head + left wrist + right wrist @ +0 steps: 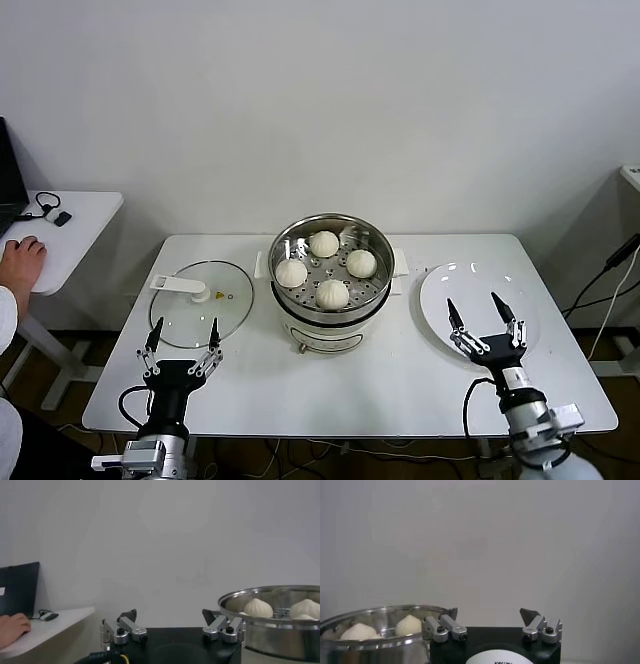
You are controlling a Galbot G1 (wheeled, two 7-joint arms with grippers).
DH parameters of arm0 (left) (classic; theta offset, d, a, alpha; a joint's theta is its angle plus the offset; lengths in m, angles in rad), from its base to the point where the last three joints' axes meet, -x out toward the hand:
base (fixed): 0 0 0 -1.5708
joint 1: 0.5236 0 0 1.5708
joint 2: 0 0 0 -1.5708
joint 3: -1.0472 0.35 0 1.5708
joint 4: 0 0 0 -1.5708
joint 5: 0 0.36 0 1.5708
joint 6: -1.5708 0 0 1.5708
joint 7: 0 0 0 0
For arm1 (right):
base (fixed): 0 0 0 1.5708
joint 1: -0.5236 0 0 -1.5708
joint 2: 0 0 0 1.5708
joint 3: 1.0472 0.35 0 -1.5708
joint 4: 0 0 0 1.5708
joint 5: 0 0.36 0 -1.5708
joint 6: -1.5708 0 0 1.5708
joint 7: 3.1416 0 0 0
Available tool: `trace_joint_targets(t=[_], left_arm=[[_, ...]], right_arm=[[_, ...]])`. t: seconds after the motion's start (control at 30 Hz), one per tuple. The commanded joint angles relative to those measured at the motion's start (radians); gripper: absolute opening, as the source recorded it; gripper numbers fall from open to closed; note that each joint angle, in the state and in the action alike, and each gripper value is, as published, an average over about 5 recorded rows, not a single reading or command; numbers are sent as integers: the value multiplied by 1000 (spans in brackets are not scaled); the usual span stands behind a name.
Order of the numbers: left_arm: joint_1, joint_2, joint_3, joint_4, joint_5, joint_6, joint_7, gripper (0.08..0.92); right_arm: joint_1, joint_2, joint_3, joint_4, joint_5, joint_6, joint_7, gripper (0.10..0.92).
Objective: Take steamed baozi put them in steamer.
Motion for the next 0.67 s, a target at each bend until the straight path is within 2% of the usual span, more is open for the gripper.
trace_joint_targets(t=[0.03, 0.67], left_arm=[[3, -2, 6, -2, 8, -5, -1, 823], [4, -2, 9, -2, 13, -9, 0, 823]], right_arm=[[-75, 172, -22, 3, -92, 116, -18, 823], [-72, 164, -25, 6, -93, 111, -23, 823]])
